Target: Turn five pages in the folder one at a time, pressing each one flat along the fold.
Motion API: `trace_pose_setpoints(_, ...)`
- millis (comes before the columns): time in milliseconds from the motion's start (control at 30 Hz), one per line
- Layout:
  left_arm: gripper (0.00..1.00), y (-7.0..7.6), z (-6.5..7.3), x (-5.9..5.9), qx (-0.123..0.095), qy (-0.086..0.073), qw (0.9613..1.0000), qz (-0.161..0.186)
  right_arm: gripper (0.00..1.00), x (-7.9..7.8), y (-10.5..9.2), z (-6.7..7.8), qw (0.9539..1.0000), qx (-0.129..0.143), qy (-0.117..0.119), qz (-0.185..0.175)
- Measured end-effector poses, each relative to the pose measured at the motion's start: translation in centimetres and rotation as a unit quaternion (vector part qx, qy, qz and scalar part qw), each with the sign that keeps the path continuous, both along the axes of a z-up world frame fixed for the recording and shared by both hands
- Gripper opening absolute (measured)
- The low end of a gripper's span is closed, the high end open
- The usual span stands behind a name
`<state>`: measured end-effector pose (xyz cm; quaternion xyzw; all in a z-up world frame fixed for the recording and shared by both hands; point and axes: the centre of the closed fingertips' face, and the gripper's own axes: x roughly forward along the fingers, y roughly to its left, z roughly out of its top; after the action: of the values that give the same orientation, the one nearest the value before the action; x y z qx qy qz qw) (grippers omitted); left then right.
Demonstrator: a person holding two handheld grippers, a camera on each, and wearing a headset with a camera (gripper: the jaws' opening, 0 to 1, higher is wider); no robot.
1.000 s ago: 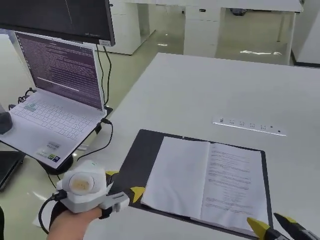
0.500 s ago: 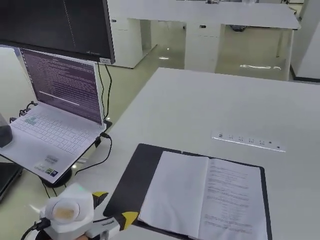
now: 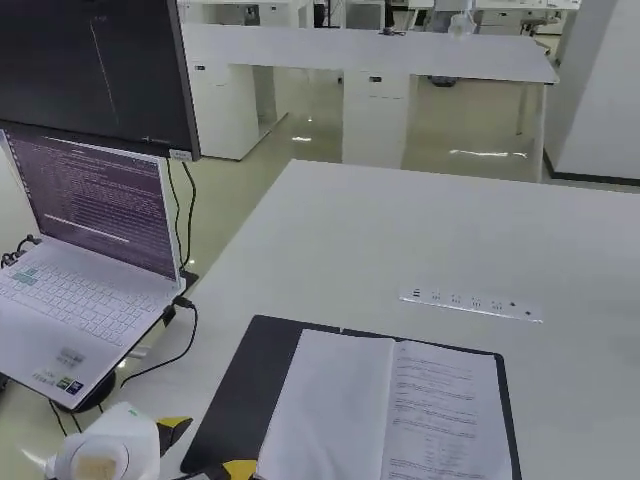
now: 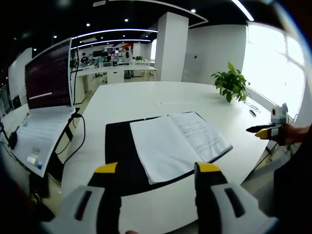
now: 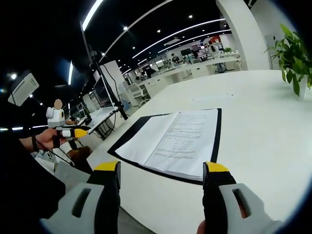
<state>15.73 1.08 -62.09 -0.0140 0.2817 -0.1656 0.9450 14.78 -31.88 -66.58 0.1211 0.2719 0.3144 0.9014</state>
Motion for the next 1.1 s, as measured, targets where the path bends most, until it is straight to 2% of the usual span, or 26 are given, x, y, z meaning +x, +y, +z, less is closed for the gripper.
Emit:
trace_pose_setpoints(100,0.61,-1.4,0.0,0.9,0.005,-0.002,0.9997,-0.025,0.68,-0.7,-0.1,-0.3,1.0,-0.001,0.004,-0.004)
trace_pose_setpoints(133,0.61,-1.4,0.0,1.3,0.005,-0.003,0.9996,-0.029,0.68,-0.9,-0.1,-0.3,1.0,-0.002,0.004,-0.004)
trace_pose_setpoints(267,0.62,-2.8,0.1,2.6,-0.006,-0.01,0.9991,-0.042,0.68,-1.2,-0.4,-0.3,0.9999,-0.004,0.007,-0.011)
trace_pose_setpoints(600,0.61,-7.8,-0.8,5.1,-0.012,-0.006,0.9943,-0.106,0.67,-0.5,-1.2,0.3,0.9996,-0.011,-0.003,-0.027)
trace_pose_setpoints(733,0.61,-9.6,-1.2,5.8,-0.013,-0.003,0.9915,-0.13,0.68,-0.4,-1.3,0.3,0.9994,-0.022,-0.004,-0.028)
trace_pose_setpoints(1100,0.6,-13.7,-2.4,7.1,-0.011,0.008,0.9829,-0.184,0.68,-0.4,-1.9,0.6,0.9987,-0.018,-0.008,-0.047)
